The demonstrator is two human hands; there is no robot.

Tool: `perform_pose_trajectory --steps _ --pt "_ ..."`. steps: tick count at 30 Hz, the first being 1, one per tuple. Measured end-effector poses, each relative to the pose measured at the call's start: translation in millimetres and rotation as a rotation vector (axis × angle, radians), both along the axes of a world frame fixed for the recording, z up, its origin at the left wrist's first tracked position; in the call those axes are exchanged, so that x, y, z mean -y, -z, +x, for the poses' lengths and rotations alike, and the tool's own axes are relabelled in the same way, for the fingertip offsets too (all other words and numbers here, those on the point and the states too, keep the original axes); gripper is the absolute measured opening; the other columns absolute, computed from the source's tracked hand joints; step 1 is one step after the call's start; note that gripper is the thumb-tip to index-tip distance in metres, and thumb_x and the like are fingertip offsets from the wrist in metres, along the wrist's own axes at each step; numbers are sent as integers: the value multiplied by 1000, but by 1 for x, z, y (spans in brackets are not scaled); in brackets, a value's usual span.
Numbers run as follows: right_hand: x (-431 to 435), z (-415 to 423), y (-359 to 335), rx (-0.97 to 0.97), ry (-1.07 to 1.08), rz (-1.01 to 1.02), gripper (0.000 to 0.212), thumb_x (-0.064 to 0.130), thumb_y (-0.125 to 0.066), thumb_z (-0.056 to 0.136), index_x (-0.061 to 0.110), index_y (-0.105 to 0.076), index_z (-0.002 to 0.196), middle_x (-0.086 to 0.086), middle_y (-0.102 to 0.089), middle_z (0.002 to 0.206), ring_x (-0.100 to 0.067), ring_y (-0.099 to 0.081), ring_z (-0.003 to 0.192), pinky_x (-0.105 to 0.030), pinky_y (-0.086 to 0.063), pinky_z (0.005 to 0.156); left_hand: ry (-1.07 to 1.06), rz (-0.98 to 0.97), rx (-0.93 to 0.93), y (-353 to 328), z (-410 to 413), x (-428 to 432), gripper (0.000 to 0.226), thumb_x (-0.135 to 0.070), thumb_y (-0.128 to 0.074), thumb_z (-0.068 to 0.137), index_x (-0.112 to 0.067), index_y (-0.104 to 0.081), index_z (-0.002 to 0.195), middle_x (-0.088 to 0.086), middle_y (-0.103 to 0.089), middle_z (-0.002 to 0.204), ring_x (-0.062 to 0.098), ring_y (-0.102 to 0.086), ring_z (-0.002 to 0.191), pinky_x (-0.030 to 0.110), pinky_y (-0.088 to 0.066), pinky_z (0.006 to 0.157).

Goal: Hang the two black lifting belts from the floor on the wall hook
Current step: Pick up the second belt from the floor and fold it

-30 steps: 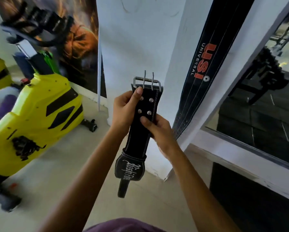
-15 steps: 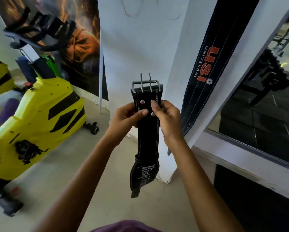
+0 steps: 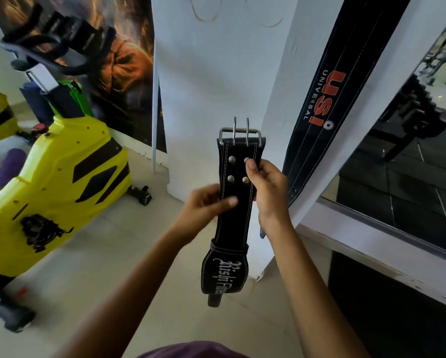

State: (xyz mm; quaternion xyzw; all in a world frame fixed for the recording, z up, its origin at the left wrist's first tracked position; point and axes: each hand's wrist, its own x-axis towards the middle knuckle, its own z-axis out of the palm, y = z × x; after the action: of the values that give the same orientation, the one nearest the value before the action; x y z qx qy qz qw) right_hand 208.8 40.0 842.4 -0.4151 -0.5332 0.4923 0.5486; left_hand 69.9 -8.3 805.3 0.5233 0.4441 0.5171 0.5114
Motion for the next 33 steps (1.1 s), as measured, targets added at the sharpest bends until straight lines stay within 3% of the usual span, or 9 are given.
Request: perform_pose_trajectory --steps 3,6,11,15,18,22,24,29,33 --pt "10 -2 15 19 -20 -35 13 21 -61 95 15 -70 89 10 -64 65 -3 -58 61 -14 -43 53 -209 -23 191 -36 -2 -20 30 -14 -62 89 7 -58 111 31 -63 107 36 -65 97 44 -54 88" --pt "16 -4 24 40 -5 -22 13 20 -60 95 10 -68 91 8 -63 67 -4 -56 60 -14 -40 52 -206 -77 233 -48 -2 -32 24 -19 -60 92 3 -60 102 24 -61 100 32 -62 92 44 -50 88" --pt "12 5 12 21 87 2 21 19 -61 95 18 -63 75 14 -60 58 -1 -53 57 -14 -38 50 -9 -84 18 -9 -1 -20 37 -10 -71 80 9 -60 109 30 -66 104 33 -66 94 45 -53 89" --pt "6 19 -3 -13 137 46 21 16 -60 95 15 -63 75 19 -57 52 4 -50 53 -8 -37 48 84 -117 -322 56 8 2 26 -11 -78 74 -20 -71 98 1 -75 95 17 -71 92 39 -55 87" --pt "8 21 -1 -35 135 27 16 17 -60 95 12 -68 82 14 -63 66 4 -55 61 -11 -44 56 28 -134 -279 74 18 11 25 -5 -77 74 -22 -72 92 -5 -75 84 8 -70 83 29 -50 81" --pt "13 18 8 -48 149 -7 11 13 -62 94 6 -66 100 4 -70 82 0 -64 71 -17 -51 67 -47 -27 -152 49 25 3 22 -5 -77 74 -6 -70 95 9 -74 87 15 -70 78 28 -55 73" --pt "13 19 8 -58 163 -2 21 9 -63 92 13 -58 112 6 -72 84 0 -67 76 -22 -53 71 -151 45 -111 27 29 -2 26 -4 -75 76 -3 -64 100 5 -68 79 10 -64 70 23 -52 67" --pt "17 27 9 24 43 28 56 8 -62 93 31 -41 140 -2 -75 88 -10 -72 86 -27 -57 73 -193 144 110 -27 20 -19 65 -5 -70 82 -19 -37 136 17 -66 89 28 -68 81 42 -60 76" --pt "13 37 0 48 -23 5 61 8 -57 96 40 -36 143 3 -76 100 -8 -70 96 -29 -55 77 -113 141 54 -37 18 -30 54 -11 -72 81 -17 -51 130 37 -58 106 46 -64 99 57 -57 75"
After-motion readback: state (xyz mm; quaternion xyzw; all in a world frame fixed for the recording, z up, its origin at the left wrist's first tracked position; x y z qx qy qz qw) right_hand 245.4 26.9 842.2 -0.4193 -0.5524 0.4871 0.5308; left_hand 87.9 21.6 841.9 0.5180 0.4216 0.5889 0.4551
